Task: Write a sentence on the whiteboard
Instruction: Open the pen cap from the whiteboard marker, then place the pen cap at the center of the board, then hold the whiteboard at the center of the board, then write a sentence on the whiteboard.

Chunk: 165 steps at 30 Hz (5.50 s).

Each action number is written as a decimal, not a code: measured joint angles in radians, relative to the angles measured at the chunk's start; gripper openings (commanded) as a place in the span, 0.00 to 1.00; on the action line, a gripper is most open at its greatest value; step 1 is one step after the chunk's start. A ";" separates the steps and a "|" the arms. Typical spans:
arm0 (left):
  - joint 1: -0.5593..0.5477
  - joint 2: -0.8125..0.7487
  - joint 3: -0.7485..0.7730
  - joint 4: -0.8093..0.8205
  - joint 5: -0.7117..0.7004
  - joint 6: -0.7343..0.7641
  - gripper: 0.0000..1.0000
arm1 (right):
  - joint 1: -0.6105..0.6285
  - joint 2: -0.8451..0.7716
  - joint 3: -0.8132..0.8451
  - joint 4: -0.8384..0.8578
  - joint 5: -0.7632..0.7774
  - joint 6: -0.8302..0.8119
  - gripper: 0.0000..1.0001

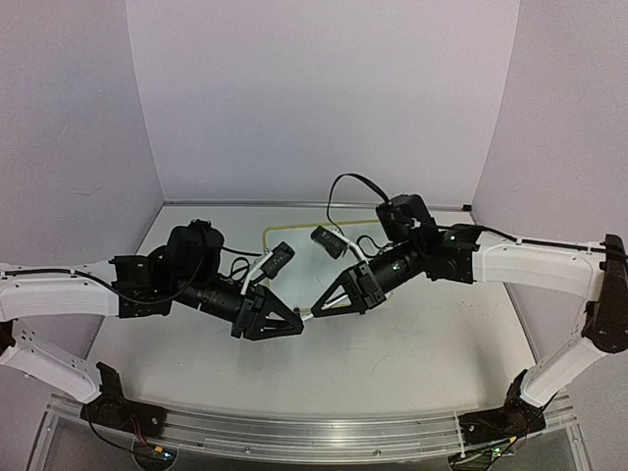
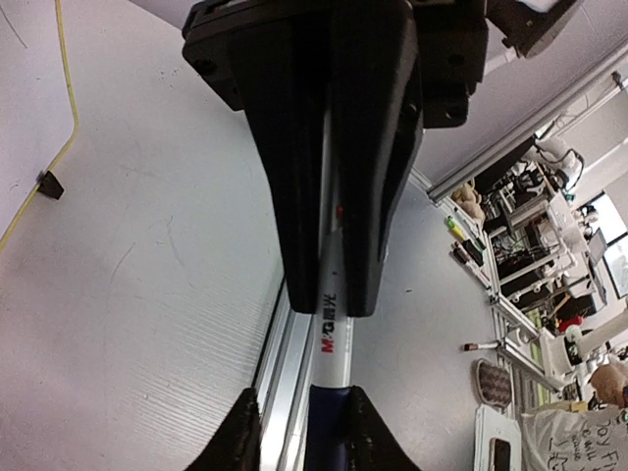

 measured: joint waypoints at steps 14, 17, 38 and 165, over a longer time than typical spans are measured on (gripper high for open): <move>0.000 0.000 0.000 0.015 0.079 -0.012 0.00 | -0.013 -0.022 -0.030 0.019 -0.025 -0.015 0.00; 0.002 0.000 0.000 0.033 0.080 -0.013 0.00 | -0.031 -0.027 -0.033 0.031 -0.051 -0.023 0.00; 0.295 -0.113 -0.182 -0.109 -0.358 -0.096 0.02 | -0.211 -0.335 -0.208 0.027 0.317 0.043 0.00; 0.591 0.514 0.492 -0.362 0.222 0.645 0.00 | 0.027 0.253 -0.035 0.692 0.969 0.137 0.00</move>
